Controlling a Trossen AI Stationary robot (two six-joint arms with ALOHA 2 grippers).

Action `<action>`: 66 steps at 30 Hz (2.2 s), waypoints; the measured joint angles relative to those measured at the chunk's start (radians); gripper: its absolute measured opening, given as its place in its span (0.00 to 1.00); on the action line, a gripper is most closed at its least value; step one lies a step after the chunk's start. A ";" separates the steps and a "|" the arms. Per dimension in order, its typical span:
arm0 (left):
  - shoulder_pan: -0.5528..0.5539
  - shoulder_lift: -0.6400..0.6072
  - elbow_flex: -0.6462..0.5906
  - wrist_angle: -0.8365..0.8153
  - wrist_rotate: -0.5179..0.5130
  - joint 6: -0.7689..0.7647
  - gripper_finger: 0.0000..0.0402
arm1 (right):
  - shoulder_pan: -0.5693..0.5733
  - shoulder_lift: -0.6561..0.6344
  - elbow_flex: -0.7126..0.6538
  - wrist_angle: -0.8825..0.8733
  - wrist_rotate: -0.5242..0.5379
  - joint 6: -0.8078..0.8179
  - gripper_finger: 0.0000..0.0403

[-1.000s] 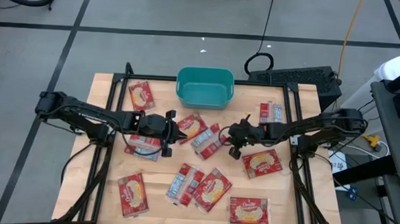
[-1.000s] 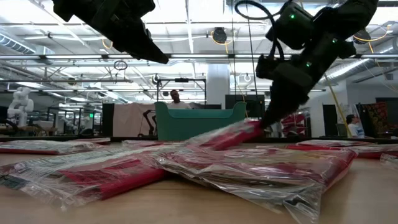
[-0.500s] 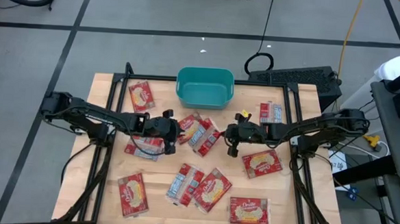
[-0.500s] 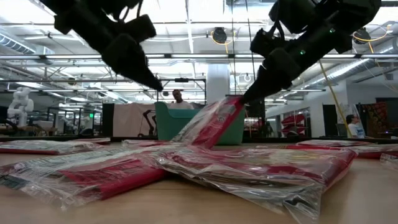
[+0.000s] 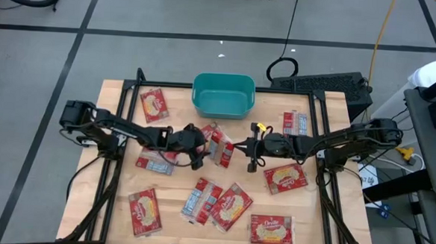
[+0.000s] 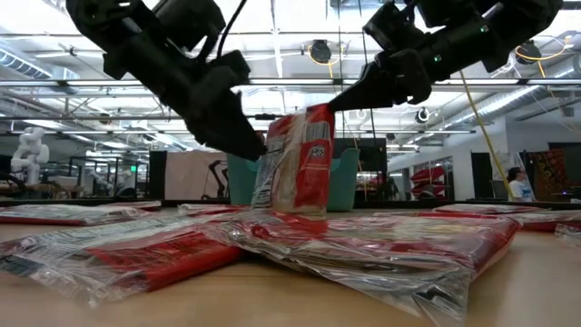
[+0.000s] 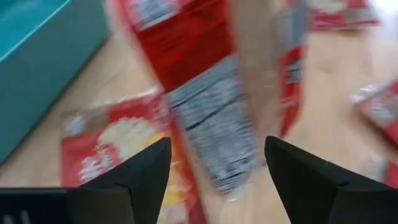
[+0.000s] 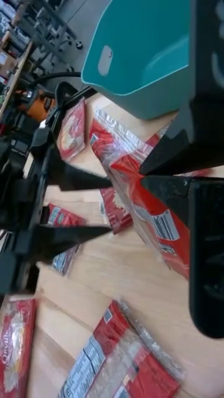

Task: Sort popcorn bags into baskets
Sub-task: Put the red popcorn bag into the green bin

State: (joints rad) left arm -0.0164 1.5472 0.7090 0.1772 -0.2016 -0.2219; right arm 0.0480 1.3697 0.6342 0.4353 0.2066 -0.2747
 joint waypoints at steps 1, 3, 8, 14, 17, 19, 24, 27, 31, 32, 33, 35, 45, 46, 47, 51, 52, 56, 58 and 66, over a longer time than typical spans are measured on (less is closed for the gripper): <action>0.004 0.000 0.000 0.000 -0.005 -0.002 0.66 | 0.000 0.000 0.000 0.001 0.000 0.000 0.00; 0.010 0.000 0.000 0.011 -0.007 0.003 0.66 | 0.000 0.000 0.000 0.002 -0.001 0.000 0.00; 0.029 0.000 0.000 0.056 -0.004 0.047 0.61 | 0.000 0.000 0.000 0.004 -0.001 -0.002 0.00; 0.051 0.074 0.000 0.191 0.139 0.125 0.50 | 0.008 0.000 0.000 0.010 -0.001 -0.001 0.00; 0.052 0.121 0.001 0.260 0.146 0.144 0.42 | 0.020 0.000 0.000 0.007 0.000 -0.001 0.00; 0.051 0.140 0.001 0.295 0.147 0.154 0.34 | 0.023 0.000 0.000 0.000 0.002 0.000 0.00; 0.051 0.132 0.001 0.288 0.152 0.210 0.12 | 0.024 -0.001 0.000 0.004 0.008 0.047 0.00; 0.052 0.093 0.001 0.243 0.142 0.253 0.05 | 0.024 0.000 0.001 0.028 0.062 0.137 0.01; 0.051 0.010 -0.002 0.162 0.076 0.339 0.08 | 0.024 -0.002 0.001 0.055 0.168 0.223 0.05; 0.048 -0.009 0.000 0.153 0.050 0.367 0.10 | 0.024 -0.006 0.001 0.061 0.193 0.237 0.07; 0.045 -0.038 0.001 0.119 0.023 0.396 0.10 | 0.023 -0.010 0.001 0.066 0.213 0.251 0.09; 0.035 -0.099 -0.003 0.041 -0.039 0.445 0.10 | 0.022 -0.020 0.001 0.077 0.240 0.294 0.12; -0.052 -0.226 0.000 0.000 -0.426 0.583 0.06 | 0.022 0.026 0.001 0.303 0.378 0.751 0.30; -0.065 -0.226 0.000 0.012 -0.465 0.628 0.06 | 0.025 0.046 0.001 0.347 0.358 0.760 0.31; -0.079 -0.226 0.000 0.028 -0.497 0.682 0.07 | 0.028 0.067 0.001 0.393 0.341 0.764 0.33; -0.124 -0.226 0.000 0.134 -0.537 0.842 0.08 | 0.036 0.165 0.006 0.584 0.282 0.848 0.38; -0.132 -0.226 0.000 0.142 -0.541 0.874 0.08 | 0.033 0.185 0.006 0.617 0.267 0.885 0.39; -0.155 -0.225 0.000 0.138 -0.635 1.001 0.06 | 0.032 0.263 0.012 0.752 0.245 0.962 0.44; -0.166 -0.226 0.000 0.135 -0.667 1.044 0.06 | 0.032 0.297 0.016 0.817 0.230 0.999 0.47; -0.201 -0.226 0.000 0.123 -0.666 1.361 0.07 | 0.032 0.374 0.019 0.868 0.104 1.111 0.57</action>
State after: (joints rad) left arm -0.2175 1.3216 0.7086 0.2999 -0.8678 1.1394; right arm 0.0803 1.7432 0.6529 1.3033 0.3106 0.8368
